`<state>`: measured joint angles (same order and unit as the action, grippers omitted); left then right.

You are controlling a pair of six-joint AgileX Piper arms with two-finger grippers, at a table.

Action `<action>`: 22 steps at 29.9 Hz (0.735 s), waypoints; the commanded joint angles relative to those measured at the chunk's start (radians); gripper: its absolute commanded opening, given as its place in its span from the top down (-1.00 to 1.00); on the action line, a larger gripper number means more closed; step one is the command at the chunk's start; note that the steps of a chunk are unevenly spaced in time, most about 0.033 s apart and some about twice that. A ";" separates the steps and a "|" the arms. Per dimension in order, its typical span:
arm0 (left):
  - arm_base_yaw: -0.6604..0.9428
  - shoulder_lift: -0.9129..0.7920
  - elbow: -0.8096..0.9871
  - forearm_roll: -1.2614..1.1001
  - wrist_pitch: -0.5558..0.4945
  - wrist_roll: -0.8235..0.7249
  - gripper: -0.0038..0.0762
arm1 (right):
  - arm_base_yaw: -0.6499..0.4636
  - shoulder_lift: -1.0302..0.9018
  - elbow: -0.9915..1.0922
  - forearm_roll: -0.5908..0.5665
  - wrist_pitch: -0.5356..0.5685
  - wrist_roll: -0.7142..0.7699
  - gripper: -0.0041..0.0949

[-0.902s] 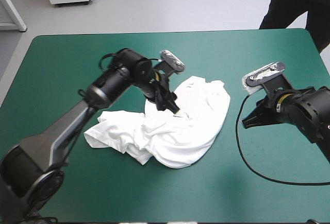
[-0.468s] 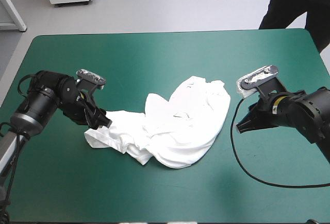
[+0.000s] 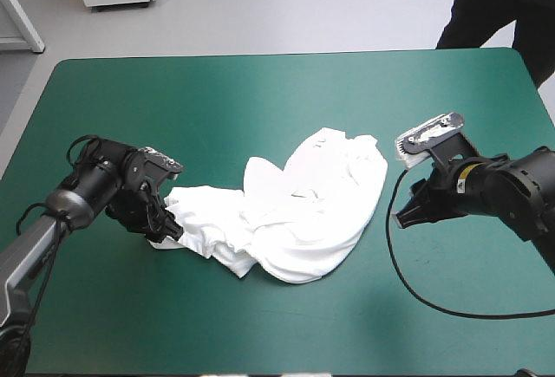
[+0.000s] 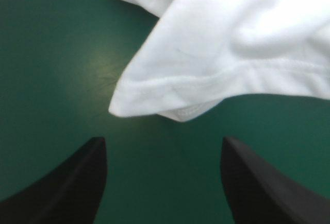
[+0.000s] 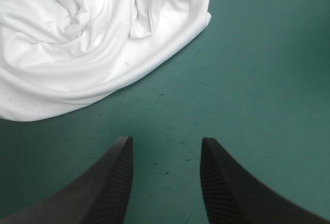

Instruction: Fold the cloth

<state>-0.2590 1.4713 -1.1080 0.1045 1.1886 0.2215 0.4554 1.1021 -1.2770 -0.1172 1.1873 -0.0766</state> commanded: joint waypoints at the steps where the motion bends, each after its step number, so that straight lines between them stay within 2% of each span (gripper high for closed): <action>1: 0.025 0.033 -0.019 0.003 -0.049 -0.006 -0.27 | 0.001 -0.014 -0.025 -0.008 -0.034 -0.008 0.09; 9: 0.111 0.136 -0.019 -0.104 -0.117 0.058 -0.27 | 0.001 -0.014 -0.025 -0.008 -0.042 -0.008 0.09; 12: 0.113 0.157 -0.019 -0.186 -0.133 0.116 -0.19 | 0.001 -0.014 -0.025 -0.009 -0.050 -0.008 0.09; 16: 0.113 0.179 -0.019 -0.237 -0.141 0.129 0.16 | 0.001 0.012 -0.025 -0.033 -0.052 0.025 0.09; 21: 0.113 0.189 -0.019 -0.253 -0.142 0.124 0.95 | 0.001 0.105 -0.025 -0.053 -0.067 0.038 0.09; 22: 0.113 0.189 -0.019 -0.253 -0.142 0.124 0.95 | 0.001 0.135 -0.029 -0.063 -0.072 0.040 0.09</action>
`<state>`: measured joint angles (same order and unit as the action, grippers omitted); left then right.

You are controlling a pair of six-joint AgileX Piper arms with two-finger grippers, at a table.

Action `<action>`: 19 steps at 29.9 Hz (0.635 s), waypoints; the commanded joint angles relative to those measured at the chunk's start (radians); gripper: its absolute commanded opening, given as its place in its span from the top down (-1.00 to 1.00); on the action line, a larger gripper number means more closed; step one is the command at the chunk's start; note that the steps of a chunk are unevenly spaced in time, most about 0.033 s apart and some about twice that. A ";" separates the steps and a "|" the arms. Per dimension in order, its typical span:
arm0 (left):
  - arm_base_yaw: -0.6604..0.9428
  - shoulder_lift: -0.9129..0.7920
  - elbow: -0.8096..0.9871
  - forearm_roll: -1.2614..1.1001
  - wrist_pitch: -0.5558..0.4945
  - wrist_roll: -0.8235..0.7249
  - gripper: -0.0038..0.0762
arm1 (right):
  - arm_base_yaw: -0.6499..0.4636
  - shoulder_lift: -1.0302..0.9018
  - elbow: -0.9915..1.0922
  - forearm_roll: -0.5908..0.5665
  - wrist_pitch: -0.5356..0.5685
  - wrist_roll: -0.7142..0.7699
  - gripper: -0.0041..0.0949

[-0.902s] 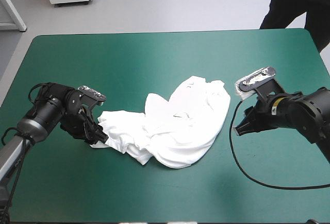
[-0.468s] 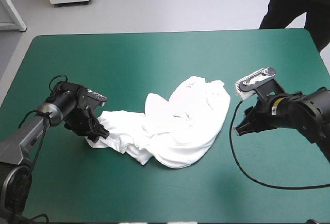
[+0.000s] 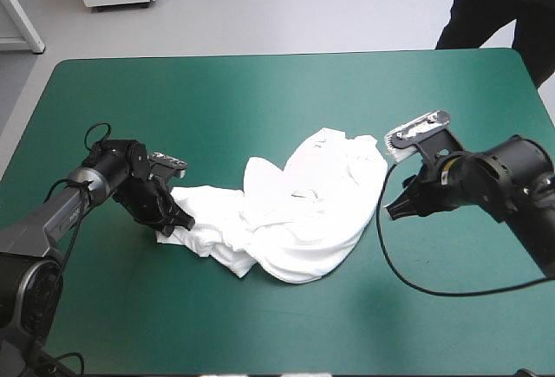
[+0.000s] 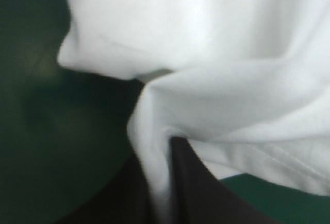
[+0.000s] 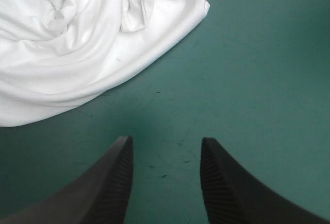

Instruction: Fold the cloth

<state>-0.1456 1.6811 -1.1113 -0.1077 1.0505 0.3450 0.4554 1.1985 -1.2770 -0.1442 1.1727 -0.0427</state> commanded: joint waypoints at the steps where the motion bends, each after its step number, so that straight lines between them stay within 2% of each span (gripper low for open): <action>1: 0.000 -0.020 -0.016 -0.041 -0.004 0.001 0.96 | 0.001 0.071 -0.033 -0.042 -0.057 0.007 0.09; 6: 0.000 -0.020 -0.016 -0.064 -0.002 0.005 0.96 | -0.004 0.240 -0.115 -0.091 -0.084 0.030 0.09; 10: 0.000 -0.022 -0.018 -0.103 0.009 0.030 0.96 | -0.057 0.364 -0.197 -0.077 -0.089 0.030 0.09; 12: 0.000 -0.024 -0.024 -0.140 0.018 0.050 0.96 | -0.103 0.413 -0.221 -0.035 -0.089 0.030 0.09; 16: 0.000 -0.029 -0.024 -0.163 0.018 0.065 0.96 | -0.205 0.504 -0.263 0.144 -0.063 -0.035 0.09; 19: 0.000 -0.031 -0.024 -0.181 0.018 0.087 0.96 | -0.225 0.548 -0.302 0.175 -0.068 -0.054 0.09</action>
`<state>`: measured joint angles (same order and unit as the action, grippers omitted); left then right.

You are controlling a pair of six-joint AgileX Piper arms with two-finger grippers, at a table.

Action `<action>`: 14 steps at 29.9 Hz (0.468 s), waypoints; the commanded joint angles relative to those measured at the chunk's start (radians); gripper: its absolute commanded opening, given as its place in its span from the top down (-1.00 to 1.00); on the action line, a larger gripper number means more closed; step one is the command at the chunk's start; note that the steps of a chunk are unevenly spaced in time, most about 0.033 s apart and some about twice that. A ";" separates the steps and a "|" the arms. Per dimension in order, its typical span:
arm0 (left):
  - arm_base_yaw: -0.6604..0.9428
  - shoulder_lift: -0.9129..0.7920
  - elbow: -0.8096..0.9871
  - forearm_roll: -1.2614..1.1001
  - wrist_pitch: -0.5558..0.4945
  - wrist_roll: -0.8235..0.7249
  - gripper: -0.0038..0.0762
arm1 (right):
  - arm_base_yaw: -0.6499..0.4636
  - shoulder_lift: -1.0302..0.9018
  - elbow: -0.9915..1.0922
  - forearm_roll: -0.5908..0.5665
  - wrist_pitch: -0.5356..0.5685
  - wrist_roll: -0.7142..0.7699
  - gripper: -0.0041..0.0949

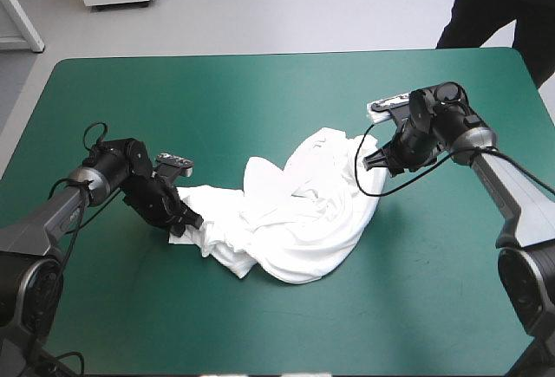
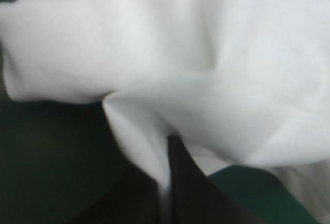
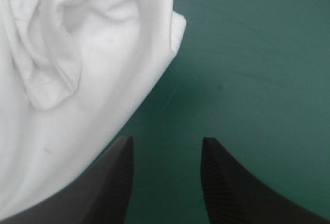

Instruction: Fold the cloth

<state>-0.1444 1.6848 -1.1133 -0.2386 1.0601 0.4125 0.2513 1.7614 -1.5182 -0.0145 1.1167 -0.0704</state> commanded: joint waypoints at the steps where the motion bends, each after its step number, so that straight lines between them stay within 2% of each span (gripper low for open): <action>1: -0.002 -0.035 -0.022 -0.055 0.009 0.019 0.96 | -0.023 0.000 -0.077 0.054 -0.012 -0.034 0.09; 8: -0.002 -0.035 -0.022 -0.057 0.023 0.019 0.96 | -0.025 0.121 -0.179 0.135 -0.020 -0.061 0.05; 14: -0.002 -0.035 -0.022 -0.057 0.037 0.024 0.96 | -0.025 0.193 -0.210 0.144 -0.035 -0.073 0.01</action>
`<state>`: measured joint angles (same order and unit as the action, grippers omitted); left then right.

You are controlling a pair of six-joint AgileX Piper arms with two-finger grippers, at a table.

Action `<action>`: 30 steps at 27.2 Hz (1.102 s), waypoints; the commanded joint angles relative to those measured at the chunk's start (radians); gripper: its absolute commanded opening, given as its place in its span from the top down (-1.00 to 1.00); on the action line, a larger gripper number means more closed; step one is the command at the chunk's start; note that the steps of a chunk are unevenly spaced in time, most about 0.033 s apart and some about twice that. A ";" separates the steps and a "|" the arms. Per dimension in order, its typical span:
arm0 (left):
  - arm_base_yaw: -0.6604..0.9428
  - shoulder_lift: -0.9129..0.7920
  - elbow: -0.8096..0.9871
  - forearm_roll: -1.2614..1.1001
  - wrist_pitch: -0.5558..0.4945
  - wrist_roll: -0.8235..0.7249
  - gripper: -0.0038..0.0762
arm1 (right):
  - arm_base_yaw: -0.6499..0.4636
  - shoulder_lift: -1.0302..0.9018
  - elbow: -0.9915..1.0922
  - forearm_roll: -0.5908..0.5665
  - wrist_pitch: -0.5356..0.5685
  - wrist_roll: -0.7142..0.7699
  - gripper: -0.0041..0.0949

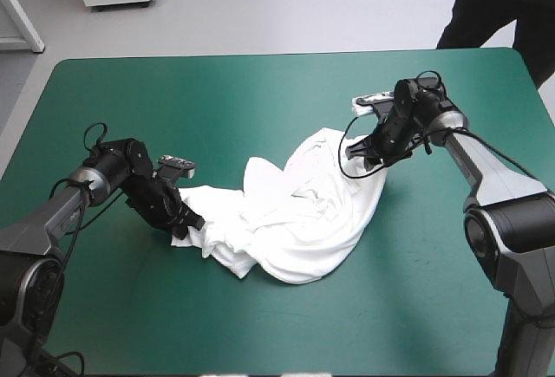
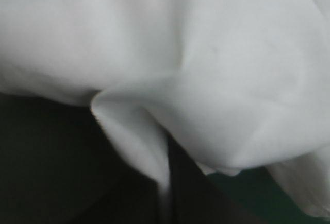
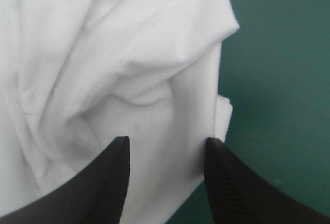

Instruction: Fold the cloth

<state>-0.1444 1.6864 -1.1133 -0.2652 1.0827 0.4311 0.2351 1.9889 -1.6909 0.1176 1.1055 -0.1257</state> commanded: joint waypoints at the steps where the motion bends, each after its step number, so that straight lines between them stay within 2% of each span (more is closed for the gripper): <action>1: -0.002 -0.036 -0.022 -0.030 0.015 0.009 0.96 | -0.009 -0.023 -0.037 0.012 -0.026 -0.021 0.01; 13: -0.002 -0.036 -0.022 -0.040 0.015 0.025 0.96 | -0.013 0.048 -0.037 -0.018 -0.026 -0.023 0.01; 19: -0.002 -0.036 -0.022 -0.082 0.015 0.053 0.96 | -0.055 0.031 -0.037 -0.016 0.009 -0.016 0.02; 26: -0.002 -0.038 -0.022 -0.079 0.015 0.053 0.96 | -0.085 0.019 -0.035 0.007 -0.004 -0.026 0.02; 28: -0.002 -0.042 -0.022 -0.079 0.015 0.053 0.96 | -0.085 0.019 -0.035 0.029 -0.013 -0.050 0.11; 30: -0.002 -0.051 -0.022 -0.079 0.015 0.053 0.96 | -0.085 0.019 -0.035 0.062 -0.001 -0.084 0.51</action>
<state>-0.1444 1.6878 -1.1133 -0.3129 1.0856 0.4828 0.1570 2.0612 -1.7091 0.1396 1.1108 -0.1697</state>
